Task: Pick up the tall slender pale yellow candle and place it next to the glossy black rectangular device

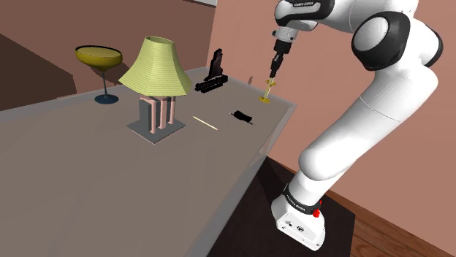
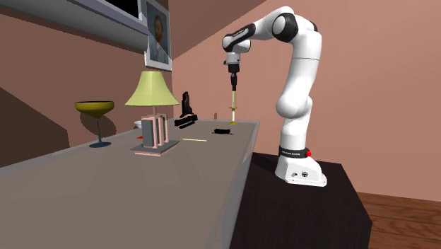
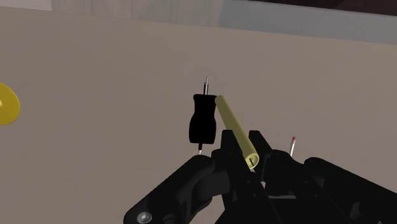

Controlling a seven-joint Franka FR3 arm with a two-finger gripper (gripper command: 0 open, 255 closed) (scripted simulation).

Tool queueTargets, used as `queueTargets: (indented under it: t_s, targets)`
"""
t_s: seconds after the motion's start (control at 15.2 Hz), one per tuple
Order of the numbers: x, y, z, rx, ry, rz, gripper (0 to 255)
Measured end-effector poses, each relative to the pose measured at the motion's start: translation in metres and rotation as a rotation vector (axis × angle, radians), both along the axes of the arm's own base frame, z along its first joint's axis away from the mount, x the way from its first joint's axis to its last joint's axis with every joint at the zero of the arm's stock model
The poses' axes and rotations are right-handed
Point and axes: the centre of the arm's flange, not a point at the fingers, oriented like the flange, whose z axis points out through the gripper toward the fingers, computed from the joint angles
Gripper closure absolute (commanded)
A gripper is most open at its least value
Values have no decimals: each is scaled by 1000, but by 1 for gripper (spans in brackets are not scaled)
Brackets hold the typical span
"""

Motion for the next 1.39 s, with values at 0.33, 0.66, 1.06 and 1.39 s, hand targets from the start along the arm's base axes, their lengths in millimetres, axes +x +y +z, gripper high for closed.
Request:
queueTargets:
  t_s: [0.33, 0.66, 1.06, 1.39]
  targets:
    - [0, 2, -27, 0, 0, 0, 255]
    - [0, 1, -53, 0, 0, 0, 255]
    - [0, 1, -84, 0, 0, 0, 255]
    - [0, 1, -111, 0, 0, 0, 255]
